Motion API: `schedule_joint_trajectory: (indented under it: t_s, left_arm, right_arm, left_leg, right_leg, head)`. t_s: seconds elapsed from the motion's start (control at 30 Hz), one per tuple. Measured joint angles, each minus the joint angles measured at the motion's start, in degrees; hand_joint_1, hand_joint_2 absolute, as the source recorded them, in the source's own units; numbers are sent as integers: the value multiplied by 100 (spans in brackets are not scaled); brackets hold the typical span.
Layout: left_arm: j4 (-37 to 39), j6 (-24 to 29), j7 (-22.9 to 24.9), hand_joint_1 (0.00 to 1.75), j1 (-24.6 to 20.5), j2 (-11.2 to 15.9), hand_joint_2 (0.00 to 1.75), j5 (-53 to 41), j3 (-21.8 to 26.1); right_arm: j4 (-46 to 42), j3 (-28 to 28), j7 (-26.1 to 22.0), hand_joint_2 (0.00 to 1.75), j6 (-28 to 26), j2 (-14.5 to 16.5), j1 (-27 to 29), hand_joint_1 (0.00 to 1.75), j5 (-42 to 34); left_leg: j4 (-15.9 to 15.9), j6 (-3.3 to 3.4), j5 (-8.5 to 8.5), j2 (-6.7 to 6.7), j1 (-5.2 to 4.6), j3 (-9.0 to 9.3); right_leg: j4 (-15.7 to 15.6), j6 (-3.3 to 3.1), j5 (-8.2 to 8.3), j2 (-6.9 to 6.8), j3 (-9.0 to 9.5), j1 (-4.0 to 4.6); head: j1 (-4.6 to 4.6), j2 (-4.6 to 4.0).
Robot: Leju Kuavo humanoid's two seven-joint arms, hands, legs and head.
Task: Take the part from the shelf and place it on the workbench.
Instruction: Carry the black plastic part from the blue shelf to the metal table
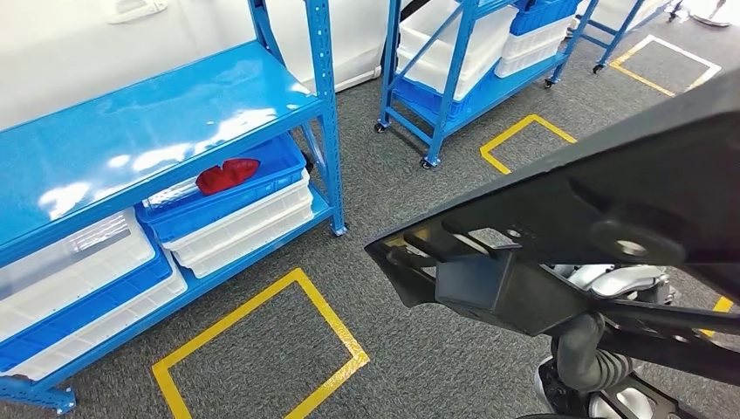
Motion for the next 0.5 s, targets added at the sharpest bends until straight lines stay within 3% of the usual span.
schedule_joint_trajectory:
  t_s: [0.07, 0.1, 0.17, 0.23, 0.3, 0.37, 0.43, 0.5]
  left_arm:
    - [0, 30, 20, 0, 2, 7, 0, -5, 29]
    - [0, 38, 28, 0, -6, 10, 0, -7, 44]
    - [0, 41, 35, 0, -32, 13, 0, -9, 66]
    - [0, 42, 32, 0, -46, 14, 0, -5, 77]
    - [0, 42, 26, 0, -50, 21, 0, 2, 92]
    - [0, 54, 22, 0, -55, 27, 0, 13, 113]
    - [0, 73, -8, 0, -53, 29, 0, 20, 140]
    - [0, 79, -70, 0, -37, 39, 0, 22, 190]
  right_arm:
    - [140, 184, 5, 175, -97, 22, -167, 175, 27]
    - [209, 271, 9, 175, -132, 33, -236, 175, 41]
    - [305, 407, 12, 175, -168, 55, -340, 175, 63]
    - [360, 493, 8, 175, -196, 72, -433, 175, 64]
    - [394, 546, 3, 175, -244, 74, -487, 175, 0]
    - [431, 574, 3, 175, -266, 69, -511, 175, -139]
    - [474, 593, 1, 175, -233, 68, -572, 175, -264]
    - [513, 618, -1, 175, -182, 78, -638, 175, -322]
  left_leg:
    - [2, 7, -8, 167, -20, -3]
    - [3, 4, -12, 243, -25, -2]
    - [3, -14, -26, 363, -28, 15]
    - [6, -54, -51, 459, -45, 44]
    - [9, -111, -70, 543, -66, 63]
    - [-3, -178, -89, 634, -69, 81]
    - [130, -238, -218, 494, -46, 52]
    - [752, -274, -565, 176, -23, -215]
  right_leg:
    - [680, 21, -238, -103, -327, -26]
    - [746, 24, -206, -119, -352, -35]
    - [185, 7, 123, -187, -40, -37]
    - [-643, -56, 387, -455, 404, 10]
    - [-966, -123, 422, -607, 554, 71]
    - [-980, -180, 442, -473, 533, 78]
    - [-1028, -254, 475, -342, 548, 49]
    - [-1054, -309, 496, -208, 561, 36]
  head:
    - [5, 0]
    - [6, 0]
    - [6, 0]
    - [2, 0]
    - [-1, 0]
    - [-1, 0]
    - [-8, 0]
    - [-35, 0]
